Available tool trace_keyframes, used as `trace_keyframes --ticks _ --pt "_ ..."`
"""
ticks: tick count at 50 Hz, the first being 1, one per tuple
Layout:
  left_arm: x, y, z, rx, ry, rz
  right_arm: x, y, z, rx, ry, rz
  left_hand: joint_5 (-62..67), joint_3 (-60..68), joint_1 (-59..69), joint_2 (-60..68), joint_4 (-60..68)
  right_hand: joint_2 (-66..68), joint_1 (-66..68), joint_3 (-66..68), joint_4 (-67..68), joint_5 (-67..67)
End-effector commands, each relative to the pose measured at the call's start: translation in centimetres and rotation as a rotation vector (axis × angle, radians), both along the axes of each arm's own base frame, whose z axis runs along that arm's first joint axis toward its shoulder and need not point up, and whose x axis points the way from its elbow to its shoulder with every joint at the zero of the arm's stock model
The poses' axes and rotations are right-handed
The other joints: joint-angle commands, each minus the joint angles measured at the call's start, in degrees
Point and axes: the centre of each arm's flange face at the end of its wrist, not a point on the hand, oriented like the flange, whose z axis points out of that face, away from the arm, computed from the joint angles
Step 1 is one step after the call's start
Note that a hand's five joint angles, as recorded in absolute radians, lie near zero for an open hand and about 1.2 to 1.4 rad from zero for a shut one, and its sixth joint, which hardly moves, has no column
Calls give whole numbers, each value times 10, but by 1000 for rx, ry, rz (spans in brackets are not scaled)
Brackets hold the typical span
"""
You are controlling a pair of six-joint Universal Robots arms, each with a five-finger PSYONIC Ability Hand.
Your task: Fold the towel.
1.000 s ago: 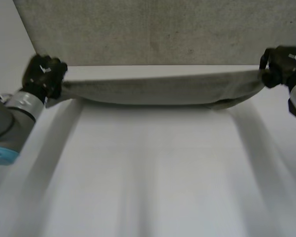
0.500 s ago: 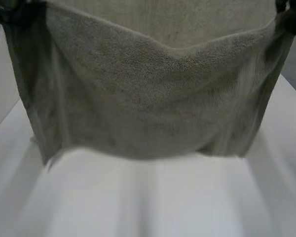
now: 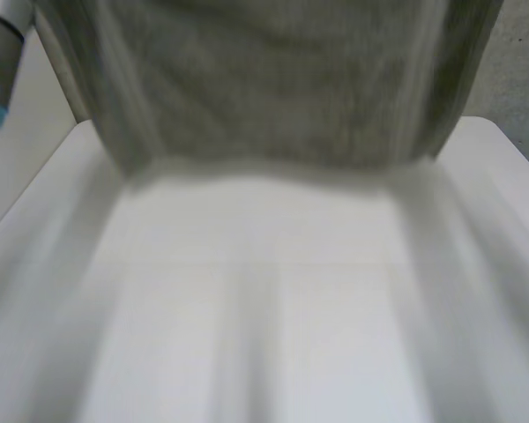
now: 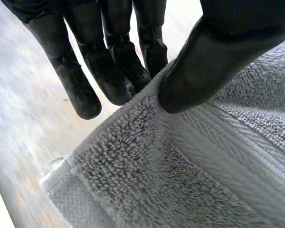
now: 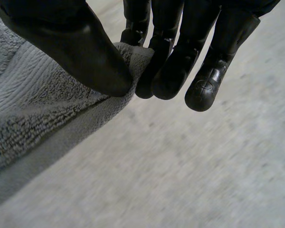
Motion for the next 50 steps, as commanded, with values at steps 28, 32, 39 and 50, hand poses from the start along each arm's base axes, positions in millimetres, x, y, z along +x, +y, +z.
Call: trace_keyframes --ticks 28,32,39,50 --pt "17 47 -227 547 -93 -129 -42 12 -232 620 91 264 53 29 70 26 20 42 37 37 36 34" --pt "23 54 -207 514 -87 -118 -42 19 -223 616 85 264 53 29 70 26 20 42 37 37 36 34" --pt "30 70 -176 483 -81 -105 -47 54 -169 565 67 265 53 29 70 26 20 42 37 37 36 34" --pt "33 124 -145 450 -89 -125 -80 80 -128 602 8 179 53 29 70 26 20 42 37 37 36 34"
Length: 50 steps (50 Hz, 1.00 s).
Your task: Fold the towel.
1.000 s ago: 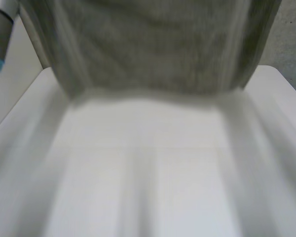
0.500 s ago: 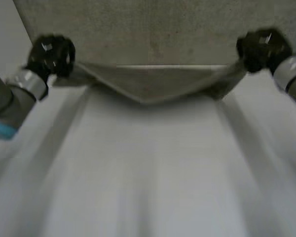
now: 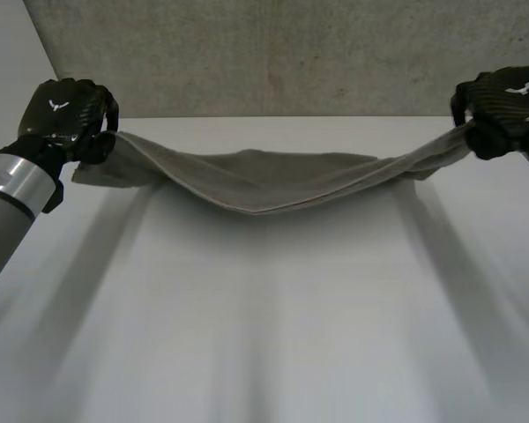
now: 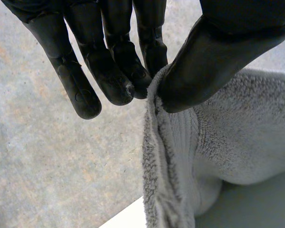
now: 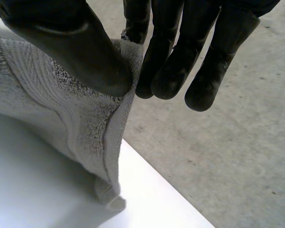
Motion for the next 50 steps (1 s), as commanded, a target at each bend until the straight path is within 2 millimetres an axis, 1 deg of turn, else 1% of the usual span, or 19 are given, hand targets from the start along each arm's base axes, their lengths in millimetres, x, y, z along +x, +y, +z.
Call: trace_keyframes --ticks 1,6,13,15,18,19,20,21,22,23,24,25,26,27,29,36,40,45,50 --pt "0 37 17 -33 -3 -34 -22 12 19 39 -6 -65 52 28 70 25 18 42 37 37 36 34" --pt "1 50 25 -59 -5 -58 -30 13 21 71 2 -80 52 28 70 25 18 42 37 37 36 34" --pt "3 42 25 -64 -8 -50 -39 -4 18 75 5 -95 52 28 70 25 18 42 37 37 36 34" --pt "3 24 11 -28 -14 -45 -39 -12 10 94 11 -99 52 28 70 25 18 42 37 37 36 34" --pt "2 13 3 -1 -17 -45 -41 -34 -5 121 32 -115 52 28 70 25 18 42 37 37 36 34" --pt "1 1 -4 16 -19 -45 -42 -44 -10 126 41 -124 52 28 70 25 18 42 37 37 36 34" --pt "0 -10 -13 39 -21 -45 -42 -44 -10 126 41 -124 52 28 70 25 18 42 37 37 36 34" --pt "0 -10 -13 39 -21 -45 -41 -53 -16 133 48 -138 52 28 70 25 18 42 37 37 36 34" --pt "-1 -20 -21 61 -22 -47 -38 -63 -23 139 54 -153 52 28 70 25 18 42 37 37 36 34" --pt "-4 -31 -28 74 -25 -51 -38 -63 -23 139 54 -153 52 28 70 25 18 42 37 37 36 34" --pt "-4 -31 -28 75 -25 -51 -31 -71 -28 140 62 -165 52 28 70 25 18 42 37 37 36 34" --pt "-7 -41 -33 85 -29 -58 -20 -77 -34 139 70 -170 52 28 70 25 18 42 37 37 36 34" --pt "-11 -51 -40 99 -31 -63 -20 -77 -34 139 70 -170 52 28 70 25 18 42 37 37 36 34" --pt "-11 -51 -40 100 -31 -63 -10 -84 -40 135 77 -174 52 28 70 25 18 42 37 37 36 34" --pt "-14 -72 -50 114 -30 -59 -4 -91 -45 132 79 -182 52 28 70 25 18 42 37 37 36 34" --pt "-31 -104 -69 112 -32 -86 8 -122 -69 118 83 -207 52 28 70 25 18 42 37 37 36 34" --pt "-37 -117 -76 103 -31 -94 18 -128 -78 112 83 -203 52 28 70 25 18 42 37 37 36 34" --pt "-41 -137 -96 94 -29 -85 25 -139 -91 93 87 -227 52 28 70 25 18 42 37 37 36 34" --pt "-47 -145 -110 96 -27 -77 31 -148 -100 75 84 -236 52 28 70 25 18 42 37 37 36 34"
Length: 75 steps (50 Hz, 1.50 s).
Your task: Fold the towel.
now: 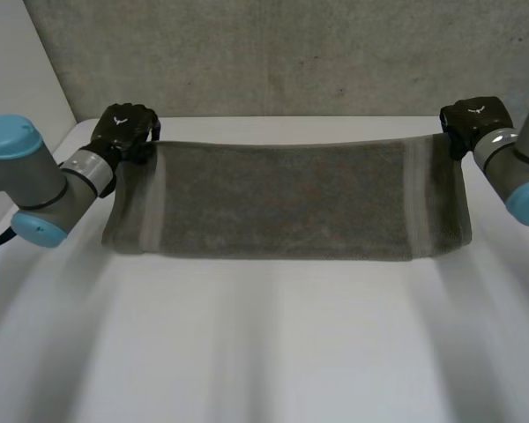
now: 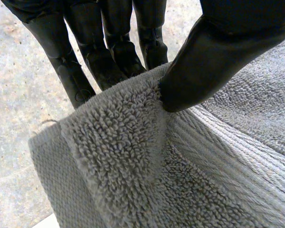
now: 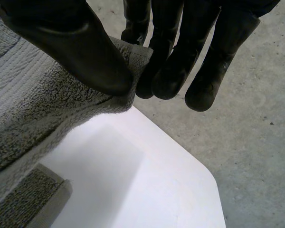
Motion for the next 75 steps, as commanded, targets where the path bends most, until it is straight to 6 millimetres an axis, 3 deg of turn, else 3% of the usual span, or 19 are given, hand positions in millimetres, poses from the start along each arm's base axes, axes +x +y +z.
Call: trace_keyframes --ticks 1,3,4,5,7,14,22,29,34,39,49,58,62,63,64,65,72,74,75 --pt "-6 -12 -19 -1 2 12 10 -11 -13 -24 1 -10 51 28 70 25 18 42 37 37 36 34" --pt "-8 -12 -25 14 0 17 12 -11 -14 -27 1 -7 -400 -423 -382 -426 -433 -26 -31 -32 -32 -35" --pt "-8 -12 -25 14 0 17 14 -11 -15 -27 -1 -4 -403 -425 -384 -429 -436 -361 -366 -366 -367 -369" --pt "-8 -12 -26 20 0 25 15 -10 -15 -28 -1 -2 -586 -609 -567 -612 -619 -621 -626 -626 -627 -629" --pt "-7 -12 -24 19 1 38 16 -9 -14 -29 0 -4 -615 -637 -596 -640 -647 -658 -663 -663 -664 -666" --pt "-16 2 -3 42 2 63 33 13 10 -42 -10 30 -618 -641 -600 -644 -651 -658 -663 -663 -664 -666" --pt "-9 34 20 97 -11 66 26 48 23 -7 7 38 -613 -636 -595 -639 -646 -658 -663 -663 -664 -666" --pt "1 68 29 130 -20 72 17 73 11 32 24 36 -613 -636 -595 -639 -646 -658 -663 -663 -664 -666" --pt "8 89 27 135 -19 82 11 95 -17 111 95 47 -613 -636 -595 -639 -646 -658 -663 -663 -664 -666" --pt "13 111 18 124 -15 86 8 103 -40 156 140 54 -613 -636 -595 -639 -646 -658 -663 -663 -664 -666" --pt "18 120 3 126 -16 135 -1 95 -79 164 167 51 -615 -637 -596 -640 -648 -617 -622 -622 -623 -625" --pt "18 120 2 129 -16 146 -4 88 -103 169 252 63 -615 -637 -596 -640 -648 -457 -463 -463 -464 -466" --pt "20 121 0 136 -16 149 -8 83 -105 158 263 55 -615 -637 -596 -640 -648 -292 -297 -297 -298 -300" --pt "20 121 0 134 -17 149 -10 80 -105 152 261 47 -615 -637 -596 -640 -648 -150 -156 -156 -157 -159" --pt "20 121 0 134 -17 149 -10 80 -105 152 261 47 -615 -637 -596 -640 -648 -149 -154 -154 -155 -157" --pt "20 122 -1 132 -16 149 -15 77 -103 144 260 34 -615 -637 -596 -640 -648 13 7 7 6 4" --pt "20 121 -1 120 -13 151 -40 62 -89 113 254 -39 -617 -639 -598 -642 -649 42 37 37 36 34" --pt "20 121 -2 120 -13 151 -66 50 -78 98 250 -104 -617 -639 -598 -642 -649 42 37 37 36 34" --pt "20 121 -2 120 -13 151 -66 50 -78 98 250 -104 -617 -639 -598 -642 -649 42 37 37 36 34"
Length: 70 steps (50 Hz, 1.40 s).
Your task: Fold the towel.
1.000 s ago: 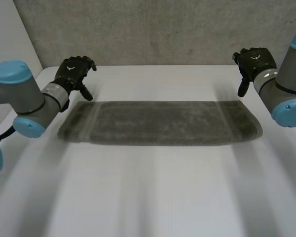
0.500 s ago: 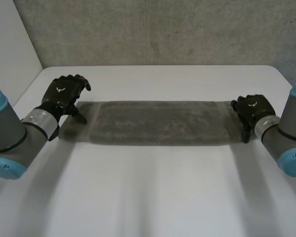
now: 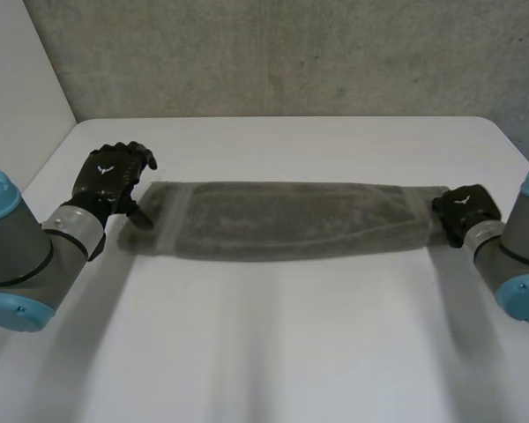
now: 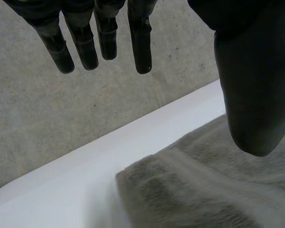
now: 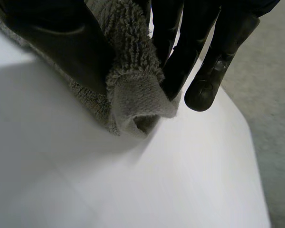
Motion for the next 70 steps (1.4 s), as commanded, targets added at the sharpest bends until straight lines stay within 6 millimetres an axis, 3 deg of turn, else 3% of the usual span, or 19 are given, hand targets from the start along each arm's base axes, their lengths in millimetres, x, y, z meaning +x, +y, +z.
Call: trace_keyframes --ticks 1,7,14,16,18,19,21,24,27,29,30,32,33,34,40,51,58,67,70 --pt "0 0 0 -7 1 0 -53 -26 23 -57 1 -128 -15 -38 -37 -31 -39 48 50 55 36 39" --pt "0 -1 -1 -7 1 0 -97 -54 62 -169 90 -209 -15 -38 -37 -31 -39 48 50 55 36 39" --pt "0 -1 -1 -7 1 0 -79 -63 121 -275 120 -167 -15 -38 -37 -31 -39 48 50 55 36 39" --pt "0 -1 -1 -7 1 0 -58 -59 135 -306 112 -126 -15 -38 -37 -31 -39 48 50 55 36 39" --pt "0 -1 -1 -7 1 0 9 -38 157 -366 81 17 -15 -38 -37 -31 -39 48 50 55 36 39" --pt "0 -1 -1 -7 1 0 9 -38 157 -366 81 18 -15 -38 -37 -31 -39 48 50 55 36 39" --pt "0 -1 -1 -7 1 0 78 -3 165 -400 49 174 -15 -38 -37 -31 -39 48 50 55 36 39" --pt "0 0 -1 -5 1 0 109 17 164 -404 34 249 -15 -38 -37 -31 -39 48 50 55 36 39" --pt "0 0 -2 -4 -1 0 193 85 128 -345 18 477 -15 -38 -37 -31 -39 48 50 55 36 39" --pt "0 1 -2 -5 -2 -1 215 106 108 -314 29 545 -15 -38 -37 -31 -39 -24 -23 -18 -37 -34" --pt "0 1 -2 -3 -2 -1 229 123 87 -280 51 596 -15 -38 -37 -31 -39 -340 -338 -333 -352 -349" --pt "0 1 -2 -3 -2 -1 230 123 87 -279 51 597 -15 -38 -37 -31 -39 -343 -342 -336 -355 -353" --pt "0 1 -2 -4 -4 -1 240 137 64 -246 92 630 -15 -38 -37 -31 -39 -652 -650 -645 -664 -661" --pt "0 1 -4 0 -5 -3 243 142 46 -229 146 629 -15 -38 -37 -31 -39 -652 -650 -645 -664 -661" --pt "0 1 -5 -6 -3 -3 232 134 33 -210 219 545 -15 -38 -37 -31 -39 -652 -650 -645 -664 -661" --pt "-3 1 -9 -10 -6 -9 148 93 64 -110 35 284 -15 -38 -37 -31 -39 -652 -650 -645 -664 -661" --pt "-4 2 -10 -7 -6 -14 87 88 36 77 -82 190 -15 -38 -37 -31 -39 -652 -650 -645 -664 -661" --pt "-5 3 -13 1 -8 -17 62 86 8 165 -131 177 -15 -38 -37 -31 -39 -489 -488 -483 -502 -499" --pt "-6 4 -14 2 -8 -19 59 80 0 150 -132 165 -15 -38 -37 -31 -39 -299 -298 -293 -312 -309"
